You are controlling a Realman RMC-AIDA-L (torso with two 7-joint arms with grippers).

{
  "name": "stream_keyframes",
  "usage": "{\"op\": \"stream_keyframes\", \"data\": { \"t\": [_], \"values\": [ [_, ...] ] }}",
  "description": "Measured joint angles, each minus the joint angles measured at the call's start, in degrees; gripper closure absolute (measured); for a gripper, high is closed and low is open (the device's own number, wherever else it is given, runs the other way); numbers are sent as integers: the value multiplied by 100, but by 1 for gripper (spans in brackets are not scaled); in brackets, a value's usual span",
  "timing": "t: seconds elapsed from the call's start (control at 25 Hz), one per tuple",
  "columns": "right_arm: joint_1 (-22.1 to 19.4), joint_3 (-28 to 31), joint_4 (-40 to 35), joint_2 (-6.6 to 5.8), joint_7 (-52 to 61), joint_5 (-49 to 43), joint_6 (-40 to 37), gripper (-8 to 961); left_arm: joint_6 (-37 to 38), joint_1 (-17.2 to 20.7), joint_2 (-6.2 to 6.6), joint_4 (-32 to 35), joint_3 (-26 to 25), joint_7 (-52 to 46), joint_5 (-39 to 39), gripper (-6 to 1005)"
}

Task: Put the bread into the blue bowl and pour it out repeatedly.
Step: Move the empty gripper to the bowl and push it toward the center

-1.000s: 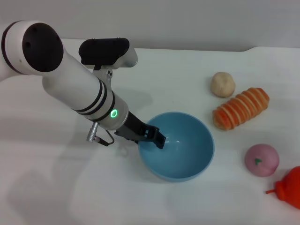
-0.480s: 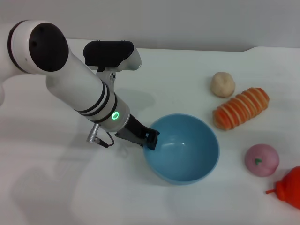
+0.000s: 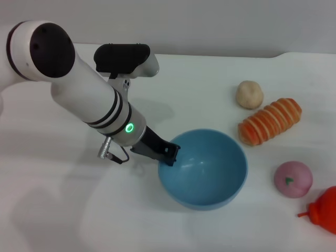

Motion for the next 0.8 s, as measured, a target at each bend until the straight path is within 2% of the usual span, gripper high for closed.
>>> {"op": "stream_keyframes", "data": {
  "t": [0.16,0.36,0.48,0.52,0.56,0.6,0.68,0.72,0.76,0.8],
  "values": [
    [61,-50,-34,-6,901,-11,27,509,-7,2,-5,-1,-196,-50,-20,994],
    [149,-413,-478,-38,2965,-369,261,509,-9,55,-4,9,-454,-97,-25,1001],
    [106,-757,-1105,-82,4945,-1199,339,509,3,105,16,22,-536,-102,-14,1001],
    [53,-951,-1591,-95,6146,-1825,322,509,3,105,16,22,-536,-102,-14,1001],
    [53,-951,-1591,-95,6146,-1825,322,509,13,107,18,22,-538,-95,2,1000],
    [25,-1066,-1913,-106,6781,-2178,303,509,27,108,19,23,-540,-88,20,1000],
    [-2,-1236,-2444,-145,8042,-3017,205,509,56,105,21,25,-543,-83,27,1000],
    [32,-1293,-2971,-233,9243,-4046,-111,509,72,102,23,25,-544,-83,28,1000],
    [73,-1291,-3226,-273,9743,-4526,-311,509,103,95,27,28,-545,-82,28,1000],
    [73,-1291,-3226,-273,9743,-4526,-311,509,123,90,28,30,-549,-82,28,1000]
  ]
}}
